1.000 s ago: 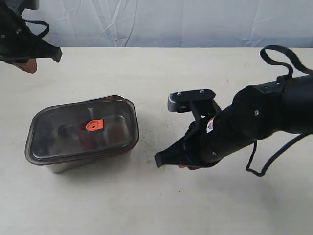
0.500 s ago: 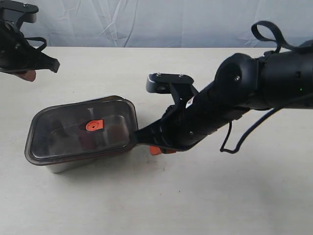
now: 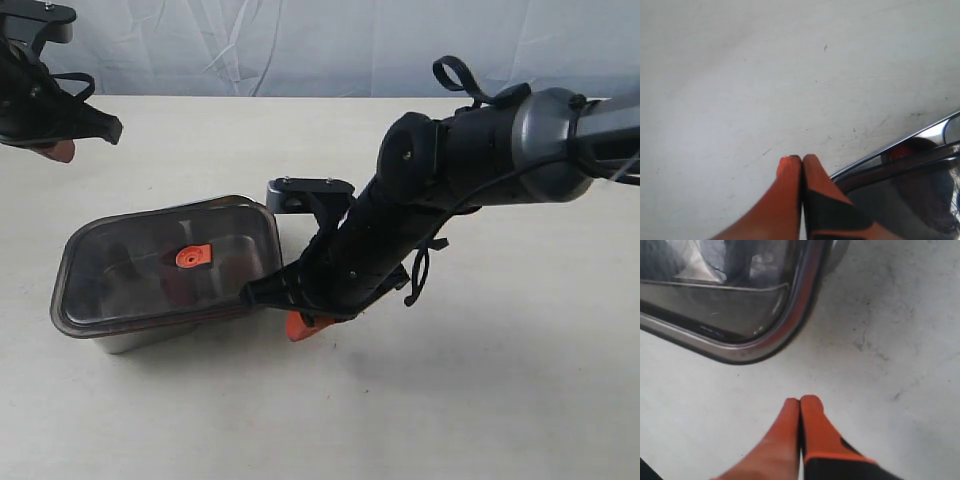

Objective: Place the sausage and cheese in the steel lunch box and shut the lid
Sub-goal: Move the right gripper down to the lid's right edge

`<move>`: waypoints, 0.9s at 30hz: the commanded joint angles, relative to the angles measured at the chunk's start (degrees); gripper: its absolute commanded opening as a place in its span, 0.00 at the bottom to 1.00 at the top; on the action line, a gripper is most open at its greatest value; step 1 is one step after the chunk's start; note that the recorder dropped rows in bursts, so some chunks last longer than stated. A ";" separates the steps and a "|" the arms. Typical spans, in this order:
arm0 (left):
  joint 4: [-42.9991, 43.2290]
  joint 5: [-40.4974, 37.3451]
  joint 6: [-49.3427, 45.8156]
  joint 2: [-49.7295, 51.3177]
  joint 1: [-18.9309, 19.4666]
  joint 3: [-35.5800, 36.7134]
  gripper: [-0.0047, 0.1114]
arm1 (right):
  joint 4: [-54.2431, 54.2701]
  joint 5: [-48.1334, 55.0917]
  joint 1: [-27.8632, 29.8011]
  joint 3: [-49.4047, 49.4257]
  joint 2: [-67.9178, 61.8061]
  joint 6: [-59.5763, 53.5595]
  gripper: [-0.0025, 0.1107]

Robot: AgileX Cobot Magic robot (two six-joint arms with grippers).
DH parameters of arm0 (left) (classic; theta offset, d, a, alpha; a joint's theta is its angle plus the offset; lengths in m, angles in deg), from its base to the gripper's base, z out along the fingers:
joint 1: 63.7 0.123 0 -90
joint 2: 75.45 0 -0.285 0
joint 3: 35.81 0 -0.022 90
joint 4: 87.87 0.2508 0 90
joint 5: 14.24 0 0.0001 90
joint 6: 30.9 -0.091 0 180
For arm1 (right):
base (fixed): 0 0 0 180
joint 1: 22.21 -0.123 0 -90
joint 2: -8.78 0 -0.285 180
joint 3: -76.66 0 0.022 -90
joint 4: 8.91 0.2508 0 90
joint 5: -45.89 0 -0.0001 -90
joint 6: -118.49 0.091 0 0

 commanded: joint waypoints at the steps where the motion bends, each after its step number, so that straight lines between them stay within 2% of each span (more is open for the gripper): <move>1: -0.28 0.86 0.11 -0.58 0.10 0.13 0.04 | 0.51 -1.97 0.12 -1.39 -0.03 -0.57 0.01; 27: -0.50 0.68 0.11 -0.58 0.10 0.13 0.04 | 0.07 -12.16 0.12 -1.80 -0.03 -0.57 0.01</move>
